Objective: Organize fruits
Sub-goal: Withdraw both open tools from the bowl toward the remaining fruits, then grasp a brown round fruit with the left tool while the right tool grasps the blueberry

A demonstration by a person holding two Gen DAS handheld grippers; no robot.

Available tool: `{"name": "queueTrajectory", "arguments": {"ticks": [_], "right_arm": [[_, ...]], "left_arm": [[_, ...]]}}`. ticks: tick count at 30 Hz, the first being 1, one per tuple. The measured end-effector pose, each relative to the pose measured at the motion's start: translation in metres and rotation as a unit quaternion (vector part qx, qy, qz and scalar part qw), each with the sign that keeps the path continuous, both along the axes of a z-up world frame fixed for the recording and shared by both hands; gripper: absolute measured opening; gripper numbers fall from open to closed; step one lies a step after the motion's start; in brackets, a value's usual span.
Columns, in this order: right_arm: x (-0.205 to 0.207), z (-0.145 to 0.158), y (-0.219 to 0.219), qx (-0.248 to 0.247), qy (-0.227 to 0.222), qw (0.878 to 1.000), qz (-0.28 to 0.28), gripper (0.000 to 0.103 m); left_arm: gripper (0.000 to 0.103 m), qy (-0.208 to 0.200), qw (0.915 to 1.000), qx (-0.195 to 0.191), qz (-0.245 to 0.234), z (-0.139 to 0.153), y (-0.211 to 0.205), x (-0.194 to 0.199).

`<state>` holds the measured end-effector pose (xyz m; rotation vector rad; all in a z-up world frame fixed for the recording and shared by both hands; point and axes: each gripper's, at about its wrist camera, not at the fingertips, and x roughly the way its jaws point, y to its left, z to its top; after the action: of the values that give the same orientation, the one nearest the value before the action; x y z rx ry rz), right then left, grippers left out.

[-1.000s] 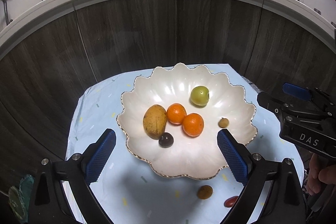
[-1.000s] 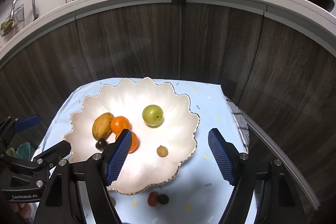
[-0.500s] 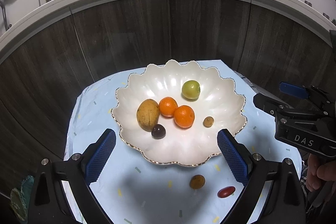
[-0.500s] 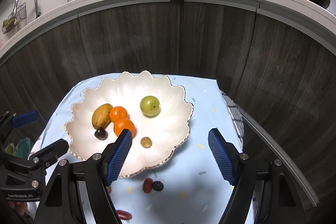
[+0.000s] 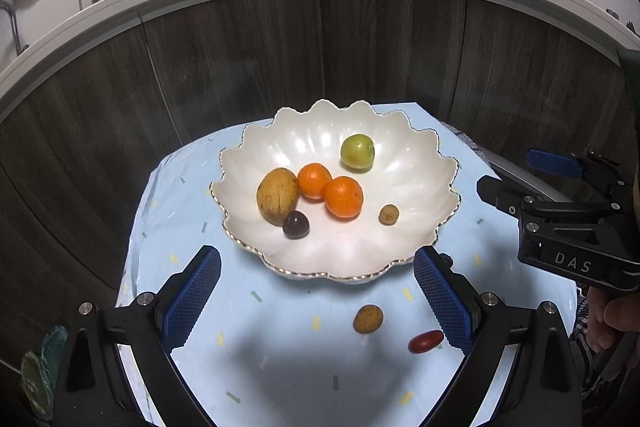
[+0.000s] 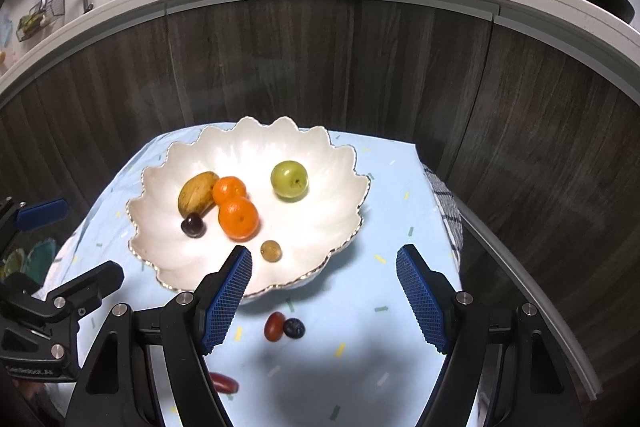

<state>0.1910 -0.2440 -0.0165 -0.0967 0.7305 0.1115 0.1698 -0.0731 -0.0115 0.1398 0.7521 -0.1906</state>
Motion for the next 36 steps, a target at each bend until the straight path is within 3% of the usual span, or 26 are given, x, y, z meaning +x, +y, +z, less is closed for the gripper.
{"name": "queueTrajectory", "arguments": {"ticks": [7,19,36], "right_arm": [[-0.008,-0.012,-0.001,0.003,0.009,1.0,0.016,0.073],[-0.007,-0.044,-0.005,0.004,0.041,0.997,0.063,0.059],[0.006,-0.088,-0.006,0.007,0.09,0.992,0.087,0.048]], "left_arm": [[0.098,0.001,0.9999,-0.003,0.015,-0.009,-0.004,-0.014],[0.098,0.028,0.9995,0.001,0.016,-0.04,-0.02,-0.022],[0.08,0.065,0.9977,-0.01,0.012,-0.077,-0.026,-0.012]]}}
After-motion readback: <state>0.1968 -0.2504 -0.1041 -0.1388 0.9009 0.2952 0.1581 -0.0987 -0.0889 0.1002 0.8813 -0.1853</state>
